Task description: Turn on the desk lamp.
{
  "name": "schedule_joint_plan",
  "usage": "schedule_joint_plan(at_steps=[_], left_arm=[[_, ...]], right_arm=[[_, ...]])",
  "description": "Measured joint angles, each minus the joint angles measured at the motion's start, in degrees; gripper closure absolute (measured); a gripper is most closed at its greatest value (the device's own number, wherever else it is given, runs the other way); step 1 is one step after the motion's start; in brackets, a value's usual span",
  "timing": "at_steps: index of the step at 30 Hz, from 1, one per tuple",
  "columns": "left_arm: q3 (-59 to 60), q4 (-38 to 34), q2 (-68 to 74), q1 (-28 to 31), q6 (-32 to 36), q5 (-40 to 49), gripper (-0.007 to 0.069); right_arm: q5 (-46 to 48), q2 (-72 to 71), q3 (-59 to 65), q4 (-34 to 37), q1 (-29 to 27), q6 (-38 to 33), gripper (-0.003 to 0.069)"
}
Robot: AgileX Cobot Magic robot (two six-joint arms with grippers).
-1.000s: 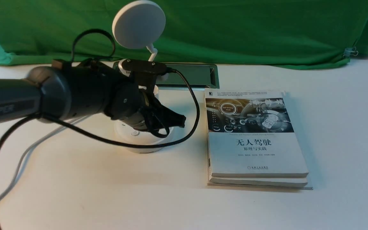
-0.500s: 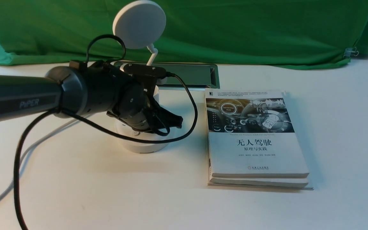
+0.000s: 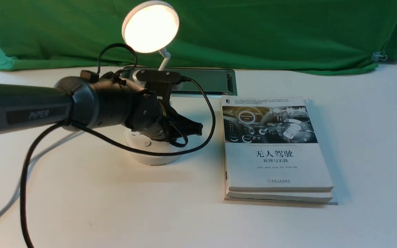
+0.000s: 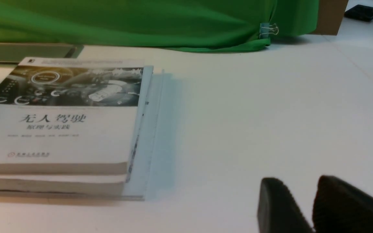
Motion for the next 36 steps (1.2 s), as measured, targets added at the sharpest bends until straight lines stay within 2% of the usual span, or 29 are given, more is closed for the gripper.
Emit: schedule_joint_plan(at_steps=[4, 12, 16, 19, 21, 23, 24, 25, 26, 31, 36], left_arm=[[0.3, 0.0, -1.1, 0.0, 0.1, -0.8, 0.0624], [1.8, -4.7, -8.8, -0.1, 0.4, 6.9, 0.0624], [4.3, -11.0, -12.2, -1.0, 5.4, 12.4, 0.0624], [9.8, -19.0, -18.1, -4.3, 15.2, 15.4, 0.0624], [12.4, -22.3, -23.5, -6.3, 19.4, 15.2, 0.0624], [13.4, -23.6, -27.8, -7.6, 21.5, 14.0, 0.0624], [15.4, -24.2, -35.0, -8.9, 23.8, 10.5, 0.0624], [15.7, -24.2, -35.0, -9.0, 23.8, 10.5, 0.0624], [18.4, -24.2, -43.0, -9.8, 25.6, 6.1, 0.0624], [25.7, -23.4, -57.9, -9.8, 28.1, -2.1, 0.0624], [39.2, -15.3, -74.0, -9.8, 29.2, -8.1, 0.0624]], right_arm=[[0.0, 0.0, 0.0, 0.0, 0.0, 0.0, 0.0421], [0.0, 0.0, 0.0, 0.0, 0.0, 0.0, 0.0421], [0.0, 0.0, 0.0, 0.0, 0.0, 0.0, 0.0421], [0.0, 0.0, 0.0, 0.0, 0.0, 0.0, 0.0421], [0.0, 0.0, 0.0, 0.0, 0.0, 0.0, 0.0421], [0.0, 0.0, 0.0, 0.0, 0.0, 0.0, 0.0421], [0.0, 0.0, 0.0, 0.0, 0.0, 0.0, 0.0421], [0.0, 0.0, 0.0, 0.0, 0.0, 0.0, 0.0421], [0.0, 0.0, 0.0, 0.0, 0.0, 0.0, 0.0421], [0.0, 0.0, 0.0, 0.0, 0.0, 0.0, 0.0421], [0.0, 0.0, 0.0, 0.0, 0.0, 0.0, 0.0421]])
